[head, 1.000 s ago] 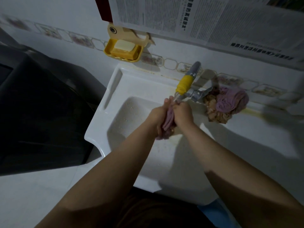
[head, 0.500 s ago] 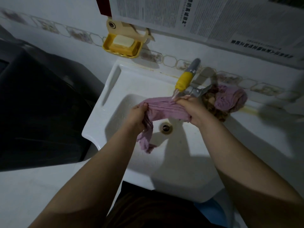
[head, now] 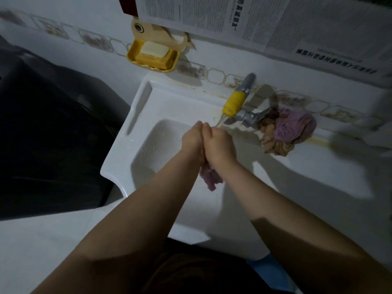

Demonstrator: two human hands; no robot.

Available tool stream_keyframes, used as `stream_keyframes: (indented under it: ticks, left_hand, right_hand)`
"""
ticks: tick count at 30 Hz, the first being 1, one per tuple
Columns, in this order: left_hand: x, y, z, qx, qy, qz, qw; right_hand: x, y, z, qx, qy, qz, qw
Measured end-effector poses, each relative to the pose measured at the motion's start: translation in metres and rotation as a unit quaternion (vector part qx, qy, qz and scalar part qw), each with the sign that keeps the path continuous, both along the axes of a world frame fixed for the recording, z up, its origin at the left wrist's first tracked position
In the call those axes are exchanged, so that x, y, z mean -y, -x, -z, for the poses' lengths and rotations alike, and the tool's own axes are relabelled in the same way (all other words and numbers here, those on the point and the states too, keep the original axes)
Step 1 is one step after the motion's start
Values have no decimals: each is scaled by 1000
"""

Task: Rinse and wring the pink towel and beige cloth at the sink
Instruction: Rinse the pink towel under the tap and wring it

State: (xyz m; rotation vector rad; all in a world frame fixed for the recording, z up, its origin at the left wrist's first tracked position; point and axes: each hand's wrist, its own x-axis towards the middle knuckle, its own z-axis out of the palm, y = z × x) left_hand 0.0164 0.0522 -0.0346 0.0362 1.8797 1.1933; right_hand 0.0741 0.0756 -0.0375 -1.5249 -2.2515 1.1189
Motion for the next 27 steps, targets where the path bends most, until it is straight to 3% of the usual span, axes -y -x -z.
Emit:
stream_keyframes:
  ticks: [2,4,6,8,10,13,15,16,18,22,25,27]
  left_hand:
    - [8,-5,-7,76,-58,-22,995]
    - [11,-8,-11,163,-55,-31,985]
    - [19,4,-11,173,-37,42,983]
    - [31,24,-10,108,-19,132,985]
    - [42,41,-3,39,7,230,972]
    - [47,54,2,-137,76,398,904]
    - [46,60,5,-207,97,469,853]
    - [46,62,6,-228,96,471,847]
    - [47,68,5,-231,74,446,862]
    - [56,73,8,-22,-91,249,964]
    - [52,62,12,137,-206,101,964]
    - [44,54,12,235,-248,16,940]
  right_hand:
    - [-17,2,5,49,-26,4,998]
    - [-46,1,9,79,-4,-11,997]
    - [-62,-5,12,72,42,-39,996]
    - [-68,-16,7,30,102,-55,993]
    - [-76,-28,-1,-53,245,-70,966]
    - [-86,-41,-10,-90,415,-130,896]
    - [-89,-43,-13,-36,395,-164,903]
    - [-89,-43,-14,-10,363,-171,916]
    - [-89,-43,-14,21,303,-161,939]
    - [-86,-45,-8,-15,294,-127,947]
    - [-77,-39,-5,-155,324,-54,932]
    - [-68,-30,-4,-273,377,26,885]
